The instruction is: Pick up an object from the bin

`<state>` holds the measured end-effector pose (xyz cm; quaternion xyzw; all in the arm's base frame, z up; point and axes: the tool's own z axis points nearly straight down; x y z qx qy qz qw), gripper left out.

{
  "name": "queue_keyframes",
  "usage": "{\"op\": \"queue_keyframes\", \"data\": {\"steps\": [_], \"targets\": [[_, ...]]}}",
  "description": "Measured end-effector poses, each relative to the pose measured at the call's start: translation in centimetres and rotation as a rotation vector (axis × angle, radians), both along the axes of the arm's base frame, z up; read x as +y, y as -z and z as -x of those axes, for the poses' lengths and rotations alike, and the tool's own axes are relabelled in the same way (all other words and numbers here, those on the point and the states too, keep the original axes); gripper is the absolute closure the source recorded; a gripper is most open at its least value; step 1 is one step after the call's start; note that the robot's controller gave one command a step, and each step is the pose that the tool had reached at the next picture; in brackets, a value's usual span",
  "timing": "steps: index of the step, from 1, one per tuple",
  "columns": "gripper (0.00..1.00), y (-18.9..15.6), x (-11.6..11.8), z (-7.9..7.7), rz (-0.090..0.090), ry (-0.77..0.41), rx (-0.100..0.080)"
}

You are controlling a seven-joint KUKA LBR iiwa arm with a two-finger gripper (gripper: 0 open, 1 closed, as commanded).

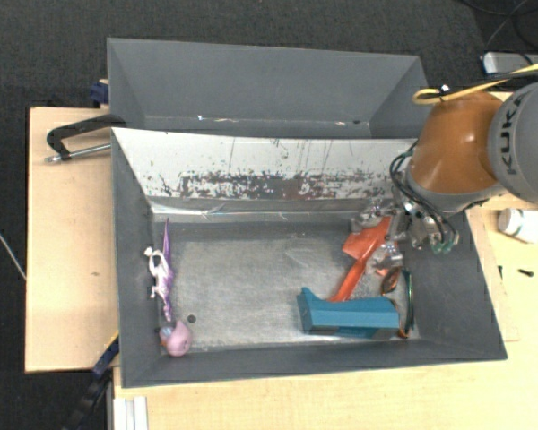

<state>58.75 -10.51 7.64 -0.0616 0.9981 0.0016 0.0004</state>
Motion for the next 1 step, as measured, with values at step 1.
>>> {"op": "queue_keyframes", "data": {"steps": [1], "targets": [[1.00,-16.87,1.20,-0.19,0.004,-0.025,-0.010]]}}
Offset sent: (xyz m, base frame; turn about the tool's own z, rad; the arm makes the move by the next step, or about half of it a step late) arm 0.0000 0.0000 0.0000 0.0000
